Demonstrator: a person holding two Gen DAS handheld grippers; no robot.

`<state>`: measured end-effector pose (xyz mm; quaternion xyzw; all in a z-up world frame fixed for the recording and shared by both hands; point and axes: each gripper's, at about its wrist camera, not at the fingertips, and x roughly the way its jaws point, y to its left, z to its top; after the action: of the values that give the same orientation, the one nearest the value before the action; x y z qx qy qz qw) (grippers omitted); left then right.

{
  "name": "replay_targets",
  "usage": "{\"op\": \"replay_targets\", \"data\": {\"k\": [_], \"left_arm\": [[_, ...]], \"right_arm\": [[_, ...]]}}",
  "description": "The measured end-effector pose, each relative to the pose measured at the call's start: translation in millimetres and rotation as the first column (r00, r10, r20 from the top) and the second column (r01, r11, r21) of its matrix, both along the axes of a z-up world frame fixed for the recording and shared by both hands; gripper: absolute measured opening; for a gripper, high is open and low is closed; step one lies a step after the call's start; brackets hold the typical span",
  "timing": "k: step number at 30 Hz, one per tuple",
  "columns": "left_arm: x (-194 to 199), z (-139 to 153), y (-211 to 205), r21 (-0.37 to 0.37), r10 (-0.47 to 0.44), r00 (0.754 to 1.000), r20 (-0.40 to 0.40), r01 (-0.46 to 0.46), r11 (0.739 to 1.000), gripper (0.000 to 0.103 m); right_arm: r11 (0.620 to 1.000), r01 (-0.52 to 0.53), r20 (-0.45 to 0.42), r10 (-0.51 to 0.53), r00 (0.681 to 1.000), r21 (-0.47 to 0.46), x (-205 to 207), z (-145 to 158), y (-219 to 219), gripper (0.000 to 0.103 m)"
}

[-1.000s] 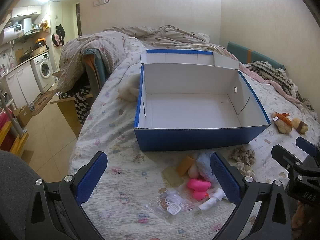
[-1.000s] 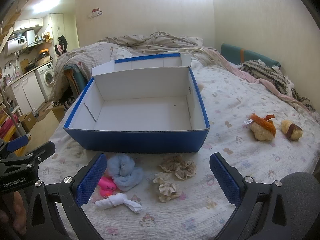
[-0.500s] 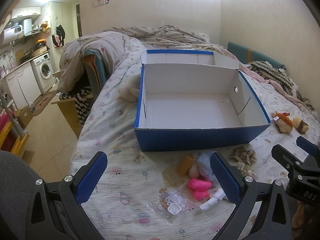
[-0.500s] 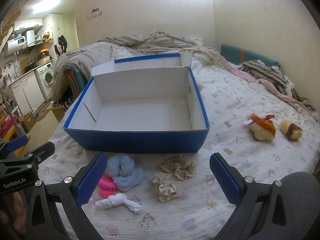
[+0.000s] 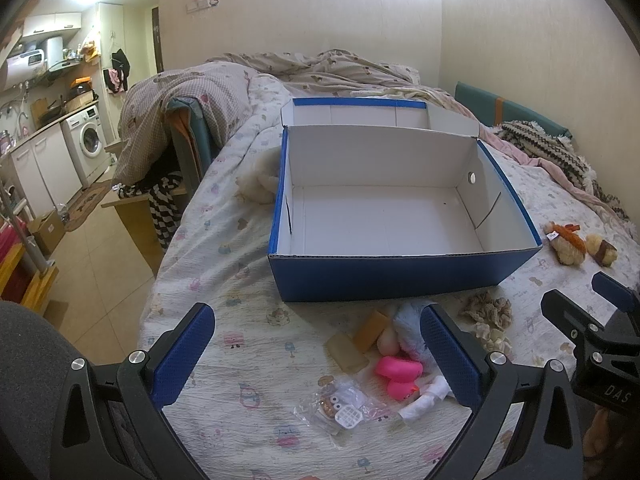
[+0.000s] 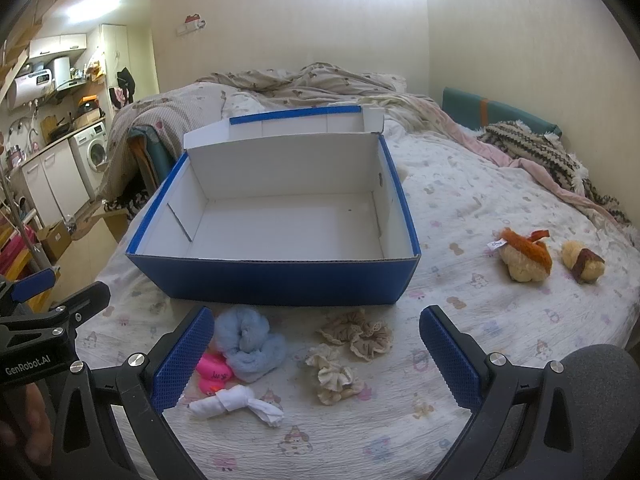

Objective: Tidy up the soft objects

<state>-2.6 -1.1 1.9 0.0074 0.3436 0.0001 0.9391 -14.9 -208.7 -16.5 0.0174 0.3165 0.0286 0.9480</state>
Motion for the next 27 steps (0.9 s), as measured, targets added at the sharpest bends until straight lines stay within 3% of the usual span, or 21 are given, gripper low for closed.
{"op": "replay_targets", "data": {"k": [27], "left_arm": [[1.3,-3.2,3.3,0.000,0.001,1.000,-0.008,-0.001,1.000,0.103]], "right_arm": [[1.000,0.004,0.002,-0.004,1.000,0.007,0.3,2.1,-2.2,0.103]]}}
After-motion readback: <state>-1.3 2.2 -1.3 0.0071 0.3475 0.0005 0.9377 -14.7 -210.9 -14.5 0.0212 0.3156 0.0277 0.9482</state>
